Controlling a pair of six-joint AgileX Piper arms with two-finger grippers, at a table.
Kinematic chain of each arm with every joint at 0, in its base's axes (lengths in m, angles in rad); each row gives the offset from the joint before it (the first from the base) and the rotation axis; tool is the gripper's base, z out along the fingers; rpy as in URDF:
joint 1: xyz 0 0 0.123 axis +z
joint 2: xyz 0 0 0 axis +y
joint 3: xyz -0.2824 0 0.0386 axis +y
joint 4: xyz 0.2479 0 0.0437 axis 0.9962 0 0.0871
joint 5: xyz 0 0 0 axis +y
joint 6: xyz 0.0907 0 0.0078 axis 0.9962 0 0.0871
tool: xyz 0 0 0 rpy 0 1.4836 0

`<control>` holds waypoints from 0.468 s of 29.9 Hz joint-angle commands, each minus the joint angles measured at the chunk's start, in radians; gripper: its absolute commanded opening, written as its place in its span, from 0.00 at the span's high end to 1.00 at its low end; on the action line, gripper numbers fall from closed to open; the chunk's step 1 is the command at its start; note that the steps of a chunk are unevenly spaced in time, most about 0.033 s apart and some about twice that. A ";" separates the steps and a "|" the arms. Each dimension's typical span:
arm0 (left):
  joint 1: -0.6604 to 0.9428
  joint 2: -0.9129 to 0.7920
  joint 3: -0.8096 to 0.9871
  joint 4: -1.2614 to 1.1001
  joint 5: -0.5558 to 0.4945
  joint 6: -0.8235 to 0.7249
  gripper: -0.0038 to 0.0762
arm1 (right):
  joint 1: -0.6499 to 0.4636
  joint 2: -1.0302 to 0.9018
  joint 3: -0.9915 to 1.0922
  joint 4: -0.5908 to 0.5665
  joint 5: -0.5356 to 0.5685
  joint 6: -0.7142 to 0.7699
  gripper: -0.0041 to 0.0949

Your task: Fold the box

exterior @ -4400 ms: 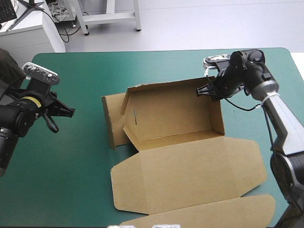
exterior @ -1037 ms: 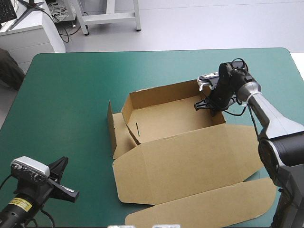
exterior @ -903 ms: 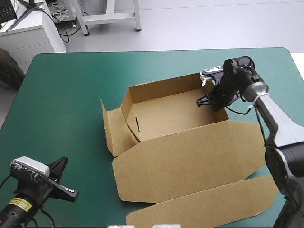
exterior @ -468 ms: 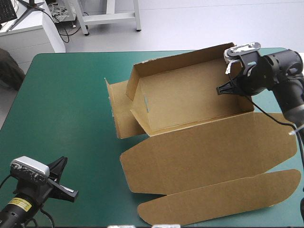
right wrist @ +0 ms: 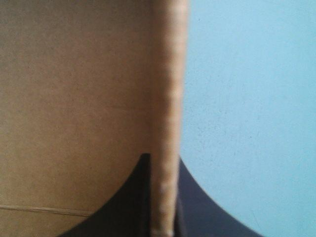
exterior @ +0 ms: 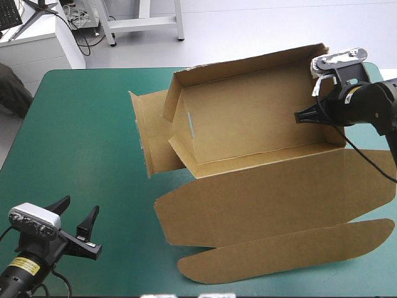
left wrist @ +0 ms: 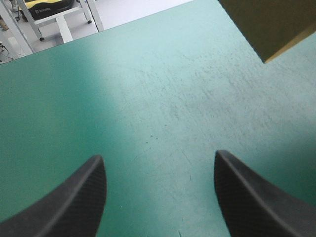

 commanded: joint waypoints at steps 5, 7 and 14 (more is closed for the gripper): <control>-0.005 0.033 -0.026 -0.032 -0.199 -0.023 0.42 | 0.000 -0.045 -0.024 0.008 0.008 0.021 0.98; -0.005 0.082 -0.041 -0.027 -0.204 -0.023 0.42 | 0.000 -0.045 -0.024 0.012 0.008 0.021 0.98; -0.005 0.368 -0.126 -0.036 -0.247 -0.046 0.42 | 0.000 -0.043 -0.024 0.014 0.008 0.021 0.98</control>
